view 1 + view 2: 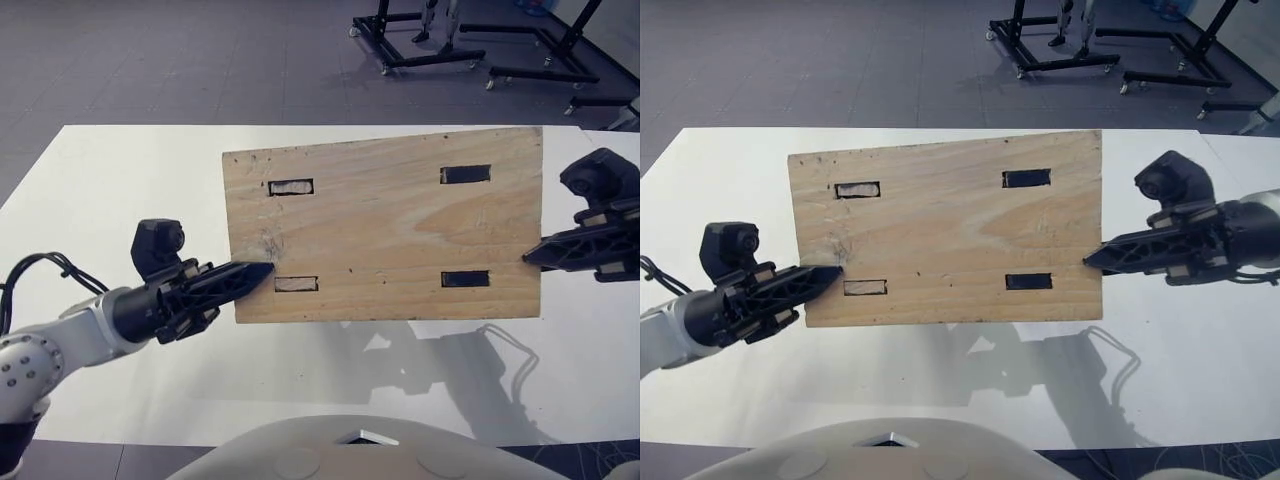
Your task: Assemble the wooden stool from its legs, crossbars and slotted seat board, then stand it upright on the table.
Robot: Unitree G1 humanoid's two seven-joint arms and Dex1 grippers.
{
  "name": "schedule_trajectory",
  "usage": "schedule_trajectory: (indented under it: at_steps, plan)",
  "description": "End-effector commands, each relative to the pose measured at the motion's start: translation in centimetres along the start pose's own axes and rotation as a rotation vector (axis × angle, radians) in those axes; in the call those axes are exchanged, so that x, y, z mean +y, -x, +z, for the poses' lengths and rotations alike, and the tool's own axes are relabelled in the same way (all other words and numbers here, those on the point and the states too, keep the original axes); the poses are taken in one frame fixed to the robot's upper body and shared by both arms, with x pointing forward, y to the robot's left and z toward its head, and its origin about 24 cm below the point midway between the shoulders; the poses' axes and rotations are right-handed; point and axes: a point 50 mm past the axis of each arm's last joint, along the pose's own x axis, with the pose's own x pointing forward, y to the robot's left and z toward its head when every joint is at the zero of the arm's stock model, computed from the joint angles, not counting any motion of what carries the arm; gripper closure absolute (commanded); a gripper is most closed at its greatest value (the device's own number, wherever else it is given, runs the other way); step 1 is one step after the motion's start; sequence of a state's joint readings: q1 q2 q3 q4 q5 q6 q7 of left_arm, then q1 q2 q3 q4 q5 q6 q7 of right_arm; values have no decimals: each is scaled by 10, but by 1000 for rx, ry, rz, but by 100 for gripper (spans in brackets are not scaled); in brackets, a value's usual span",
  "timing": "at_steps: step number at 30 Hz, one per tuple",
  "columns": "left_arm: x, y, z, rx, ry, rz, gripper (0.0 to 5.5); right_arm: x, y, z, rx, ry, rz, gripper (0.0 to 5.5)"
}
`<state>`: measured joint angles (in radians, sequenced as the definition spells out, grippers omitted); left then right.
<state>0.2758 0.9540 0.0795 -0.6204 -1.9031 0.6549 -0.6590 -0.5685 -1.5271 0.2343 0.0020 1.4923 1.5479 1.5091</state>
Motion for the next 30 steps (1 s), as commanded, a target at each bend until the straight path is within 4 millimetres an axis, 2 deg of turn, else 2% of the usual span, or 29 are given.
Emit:
schedule_trajectory:
  at_steps: [1, 7, 8, 11, 14, 20, 25, 27, 30]
  plan:
    - [-52, -33, -25, -32, -15, -244, 367, 23, -27, -21, 111, -206, 396, 410]
    - [-42, -36, -11, -100, -66, -173, 241, -1, -29, -18, 63, -216, 317, 410]
    - [-41, -35, -11, -89, -68, -162, 227, -6, -29, -17, 42, -211, 298, 373]
    - [-33, -28, -8, -75, -62, -116, 168, -18, -26, -18, -5, -215, 241, 310]
    - [-22, -5, -11, 49, 32, -32, 108, -27, -23, -19, -35, -226, 187, 242]
    - [-7, 29, 10, 89, 88, 109, 15, -47, -21, -18, -98, -143, 53, 127]
    - [-1, 37, 22, 52, 67, 186, 10, -68, -14, -12, -232, -19, -61, 43]
    - [-6, 42, 29, -3, 12, 205, 10, -69, -5, -14, -312, 36, -82, 36]
    - [-18, 44, 40, -101, -118, 183, 10, -57, 6, -19, -389, 35, -24, 36]
